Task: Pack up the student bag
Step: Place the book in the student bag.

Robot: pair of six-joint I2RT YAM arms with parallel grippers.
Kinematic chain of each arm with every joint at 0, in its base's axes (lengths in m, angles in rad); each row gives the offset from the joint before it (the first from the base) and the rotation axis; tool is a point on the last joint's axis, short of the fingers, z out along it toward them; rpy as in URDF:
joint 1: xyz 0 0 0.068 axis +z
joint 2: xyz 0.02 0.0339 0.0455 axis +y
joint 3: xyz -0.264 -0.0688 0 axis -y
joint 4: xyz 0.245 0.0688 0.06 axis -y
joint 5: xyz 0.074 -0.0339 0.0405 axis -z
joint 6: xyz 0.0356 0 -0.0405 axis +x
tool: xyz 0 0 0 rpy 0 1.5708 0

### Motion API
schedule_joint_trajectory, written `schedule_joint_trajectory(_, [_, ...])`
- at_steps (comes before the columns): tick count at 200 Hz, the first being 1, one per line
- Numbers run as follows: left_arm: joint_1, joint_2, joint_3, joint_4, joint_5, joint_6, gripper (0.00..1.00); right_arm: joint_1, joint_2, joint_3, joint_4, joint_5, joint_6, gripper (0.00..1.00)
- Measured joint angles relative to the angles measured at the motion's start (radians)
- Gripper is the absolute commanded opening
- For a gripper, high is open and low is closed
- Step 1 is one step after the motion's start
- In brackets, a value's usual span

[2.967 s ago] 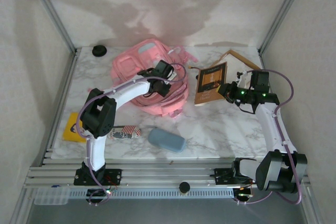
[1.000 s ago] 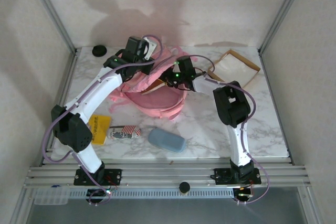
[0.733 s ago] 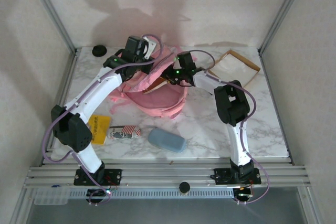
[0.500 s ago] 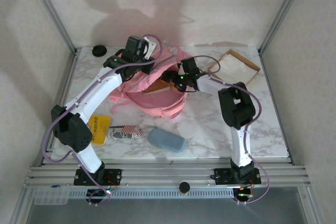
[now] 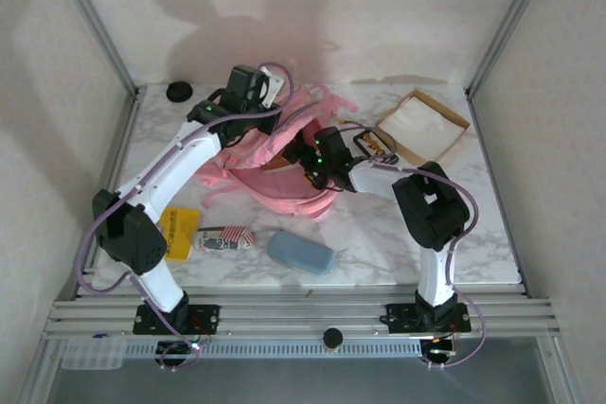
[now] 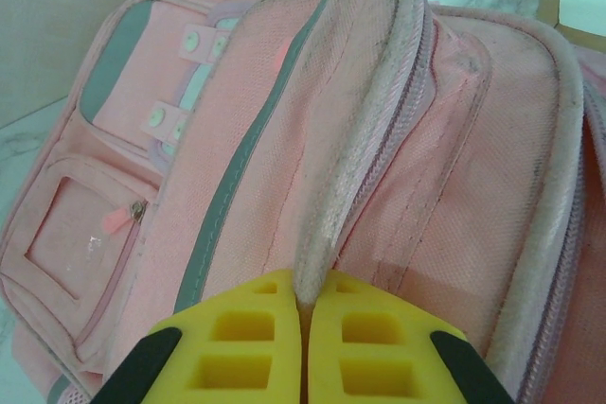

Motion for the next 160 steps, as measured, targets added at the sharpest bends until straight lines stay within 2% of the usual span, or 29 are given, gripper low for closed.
schedule_joint_trajectory(44, [0.006,0.007,0.0,0.0,0.003,-0.003,0.0,0.0,0.06,0.016,0.118,0.073,0.103,0.79])
schedule_joint_trajectory(75, [0.009,0.01,0.0,0.0,0.003,-0.003,0.0,0.0,0.095,0.048,0.164,0.126,0.13,0.76])
schedule_joint_trajectory(160, [0.009,0.037,0.013,0.0,0.027,-0.018,0.0,0.002,0.153,0.166,0.088,0.215,0.161,0.67])
